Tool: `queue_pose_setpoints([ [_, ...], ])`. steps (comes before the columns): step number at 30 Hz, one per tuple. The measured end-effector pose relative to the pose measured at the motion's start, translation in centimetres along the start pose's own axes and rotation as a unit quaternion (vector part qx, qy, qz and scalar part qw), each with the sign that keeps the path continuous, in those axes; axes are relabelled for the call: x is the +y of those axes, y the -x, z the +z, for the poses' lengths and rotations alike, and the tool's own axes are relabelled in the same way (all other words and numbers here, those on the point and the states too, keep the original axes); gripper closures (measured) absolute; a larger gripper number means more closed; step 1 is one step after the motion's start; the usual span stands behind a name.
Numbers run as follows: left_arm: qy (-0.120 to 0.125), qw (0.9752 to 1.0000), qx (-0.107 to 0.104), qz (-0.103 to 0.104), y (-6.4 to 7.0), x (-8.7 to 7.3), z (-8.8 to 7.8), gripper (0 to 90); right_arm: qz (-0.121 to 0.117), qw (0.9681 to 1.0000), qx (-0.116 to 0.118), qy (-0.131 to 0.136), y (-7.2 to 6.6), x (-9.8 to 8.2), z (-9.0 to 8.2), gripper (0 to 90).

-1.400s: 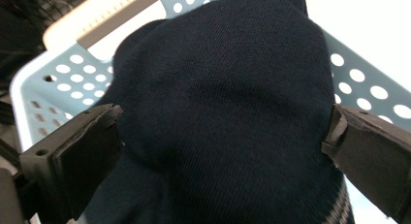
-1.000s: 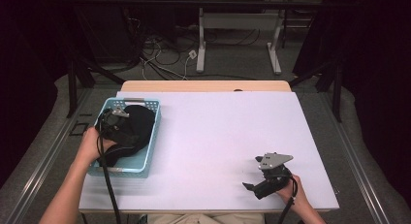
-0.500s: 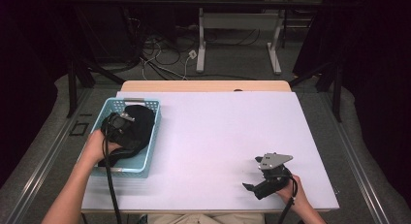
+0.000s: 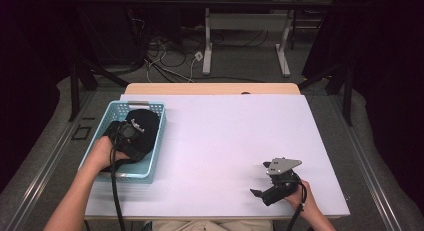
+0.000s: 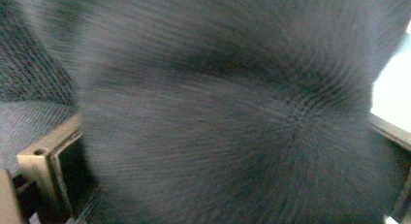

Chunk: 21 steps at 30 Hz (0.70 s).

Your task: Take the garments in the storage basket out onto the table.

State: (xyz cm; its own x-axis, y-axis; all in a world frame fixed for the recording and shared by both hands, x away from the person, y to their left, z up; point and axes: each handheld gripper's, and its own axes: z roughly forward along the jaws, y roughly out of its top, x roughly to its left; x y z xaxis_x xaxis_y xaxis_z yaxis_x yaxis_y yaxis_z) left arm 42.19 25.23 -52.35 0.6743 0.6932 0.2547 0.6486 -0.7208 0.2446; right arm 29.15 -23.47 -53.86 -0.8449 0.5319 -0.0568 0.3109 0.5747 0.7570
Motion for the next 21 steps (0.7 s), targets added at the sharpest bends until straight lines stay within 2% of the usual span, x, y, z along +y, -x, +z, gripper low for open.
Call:
queue_pose_setpoints([
  [1, -0.006, 0.9999, 0.015, 0.003, 0.26, 0.07, 0.35, 0.0, 0.0, 1.0, -0.001, 0.002, -0.02, -0.01, 0.02, 0.0],
  [3, -0.002, 1.0, 0.009, -0.001, 0.08, 0.0, 0.3, 0.3, -0.001, 1.0, 0.001, 0.0, 0.01, -0.01, 0.0, 0.0],
  [9, 0.008, 0.9999, 0.014, -0.006, -0.06, -0.23, 0.24, 6.1, -0.001, 1.0, -0.001, -0.001, -0.02, -0.01, 0.06, 0.0],
  [13, 0.023, 0.9996, 0.014, -0.012, -0.25, -0.57, 0.2, 14.6, -0.001, 1.0, -0.001, -0.001, -0.01, 0.0, 0.01, 0.0],
  [15, 0.025, 0.9995, 0.013, -0.013, -0.27, -0.62, 0.18, 16.0, 0.0, 1.0, -0.001, 0.001, -0.01, -0.01, 0.05, 0.0],
  [16, 0.026, 0.9995, 0.016, -0.012, -0.26, -0.67, 0.17, 18.0, -0.001, 1.0, 0.002, -0.002, 0.02, 0.0, 0.03, 0.0],
  [17, 0.029, 0.9993, 0.019, -0.01, -0.24, -0.71, 0.1, 23.1, 0.001, 1.0, -0.003, 0.008, -0.04, -0.05, 0.15, 0.0],
  [18, 0.029, 0.9993, 0.019, -0.01, -0.24, -0.71, 0.1, 25.0, 0.001, 1.0, -0.003, 0.008, -0.04, -0.05, 0.15, 0.0],
  [19, 0.031, 0.9993, 0.021, -0.008, -0.24, -0.73, 0.06, 27.8, -0.001, 1.0, 0.0, 0.0, -0.01, 0.01, 0.02, 0.0],
  [20, 0.032, 0.9992, 0.022, -0.004, -0.32, -0.76, -0.06, 30.0, 0.001, 1.0, -0.003, 0.008, -0.05, -0.05, 0.13, 0.0],
  [21, 0.034, 0.9991, 0.023, -0.003, -0.36, -0.8, -0.12, 32.0, -0.001, 1.0, 0.002, -0.002, 0.01, 0.0, 0.02, 0.0],
])
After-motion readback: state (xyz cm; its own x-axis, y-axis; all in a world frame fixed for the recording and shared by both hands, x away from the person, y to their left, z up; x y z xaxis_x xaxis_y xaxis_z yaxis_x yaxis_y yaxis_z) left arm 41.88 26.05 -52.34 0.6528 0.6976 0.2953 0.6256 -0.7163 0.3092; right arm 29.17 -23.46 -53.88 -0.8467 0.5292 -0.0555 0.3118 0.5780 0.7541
